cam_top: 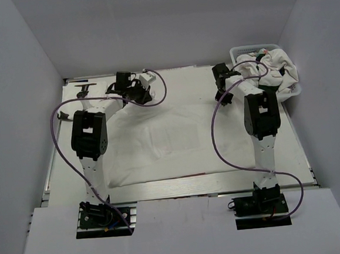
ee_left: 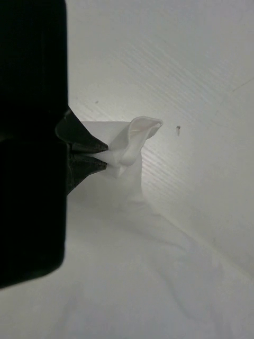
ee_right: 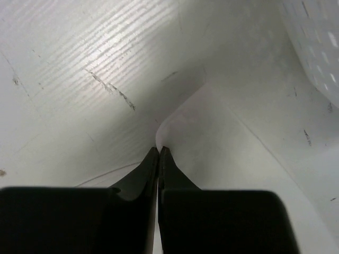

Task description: Fold and stack the t-shirts

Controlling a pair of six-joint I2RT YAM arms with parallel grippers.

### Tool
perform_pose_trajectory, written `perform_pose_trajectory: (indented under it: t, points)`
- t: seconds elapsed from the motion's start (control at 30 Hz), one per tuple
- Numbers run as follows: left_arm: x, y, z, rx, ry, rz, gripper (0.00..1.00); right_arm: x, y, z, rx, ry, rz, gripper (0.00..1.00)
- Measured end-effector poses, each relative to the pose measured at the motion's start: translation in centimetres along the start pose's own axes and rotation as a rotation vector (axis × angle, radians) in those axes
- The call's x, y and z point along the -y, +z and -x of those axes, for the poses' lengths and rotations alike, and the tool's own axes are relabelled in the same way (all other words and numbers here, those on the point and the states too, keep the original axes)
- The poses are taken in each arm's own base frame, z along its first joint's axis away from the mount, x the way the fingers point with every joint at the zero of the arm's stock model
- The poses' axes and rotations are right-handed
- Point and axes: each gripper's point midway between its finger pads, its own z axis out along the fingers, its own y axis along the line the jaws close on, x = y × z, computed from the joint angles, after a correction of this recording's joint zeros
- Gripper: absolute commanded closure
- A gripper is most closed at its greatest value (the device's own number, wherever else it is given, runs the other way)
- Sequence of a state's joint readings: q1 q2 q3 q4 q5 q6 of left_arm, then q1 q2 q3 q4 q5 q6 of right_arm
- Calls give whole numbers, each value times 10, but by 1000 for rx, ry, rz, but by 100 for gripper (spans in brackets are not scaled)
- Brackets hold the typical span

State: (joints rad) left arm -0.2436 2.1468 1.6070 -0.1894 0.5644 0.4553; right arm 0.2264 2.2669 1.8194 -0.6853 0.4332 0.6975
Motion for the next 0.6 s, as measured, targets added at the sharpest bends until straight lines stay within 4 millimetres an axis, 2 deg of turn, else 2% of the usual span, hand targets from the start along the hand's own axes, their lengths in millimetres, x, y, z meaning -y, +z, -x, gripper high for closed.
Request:
perform_pose_trajectory:
  t: [0.17,0.2,0.33,0.5,0.6]
  points:
    - [19,-23,-4,-19,-26,-10,100,15,-14,-15,-13,-29,-6,100]
    - [23,-28,-4,-20,-31,-12,100,23,-23,-20,-12,-38,-8,100]
    - [44,-53,-2,-18,-63,-7,100,34,-39,-26,12,-36,3,100]
    - [69,-82,12,21,-112,-19,100,53,-66,-34,45,-23,31,100]
    - [81,-96,6,17,-164,-2,100,60,-75,-38,64,-14,53,100]
